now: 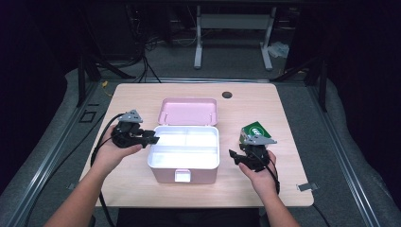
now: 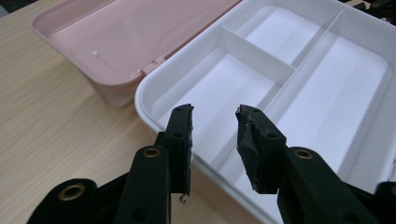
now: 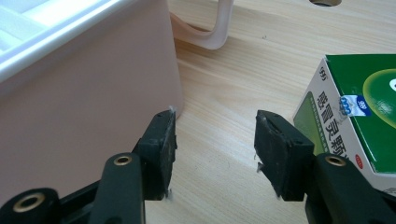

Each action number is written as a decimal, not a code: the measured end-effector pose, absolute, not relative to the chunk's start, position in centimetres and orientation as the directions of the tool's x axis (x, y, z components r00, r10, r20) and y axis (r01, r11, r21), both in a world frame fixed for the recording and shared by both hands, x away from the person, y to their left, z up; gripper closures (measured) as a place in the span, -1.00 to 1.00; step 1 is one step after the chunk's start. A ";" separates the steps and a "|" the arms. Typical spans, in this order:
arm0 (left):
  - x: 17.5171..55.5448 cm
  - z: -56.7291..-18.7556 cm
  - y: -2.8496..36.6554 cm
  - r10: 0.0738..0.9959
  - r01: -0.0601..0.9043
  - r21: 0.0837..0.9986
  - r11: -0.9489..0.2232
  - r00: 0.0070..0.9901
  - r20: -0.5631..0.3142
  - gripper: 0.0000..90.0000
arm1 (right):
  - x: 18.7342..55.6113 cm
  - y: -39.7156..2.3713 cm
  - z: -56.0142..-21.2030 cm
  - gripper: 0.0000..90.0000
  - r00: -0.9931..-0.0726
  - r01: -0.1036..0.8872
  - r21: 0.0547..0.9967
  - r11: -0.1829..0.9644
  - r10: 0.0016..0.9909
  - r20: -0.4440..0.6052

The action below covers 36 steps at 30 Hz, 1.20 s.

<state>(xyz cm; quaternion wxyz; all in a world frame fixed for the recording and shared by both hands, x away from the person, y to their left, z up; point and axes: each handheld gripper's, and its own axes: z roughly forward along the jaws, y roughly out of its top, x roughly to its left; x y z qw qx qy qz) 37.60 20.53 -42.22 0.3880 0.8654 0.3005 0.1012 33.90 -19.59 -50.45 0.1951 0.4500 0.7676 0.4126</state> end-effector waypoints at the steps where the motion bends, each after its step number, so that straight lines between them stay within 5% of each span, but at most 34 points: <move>1: 37.6 -42.2 20.3 0.593 0.439 0.730 -0.523 0.803 -0.058 0.46 | 33.9 -19.6 -50.5 0.07 -0.520 0.529 0.809 0.256 0.851 0.071; 36: 38.1 -42.1 12.3 0.359 0.272 0.505 -0.819 0.930 0.081 0.71 | 33.9 -19.7 -50.5 0.07 -0.522 0.521 0.815 0.256 0.850 0.067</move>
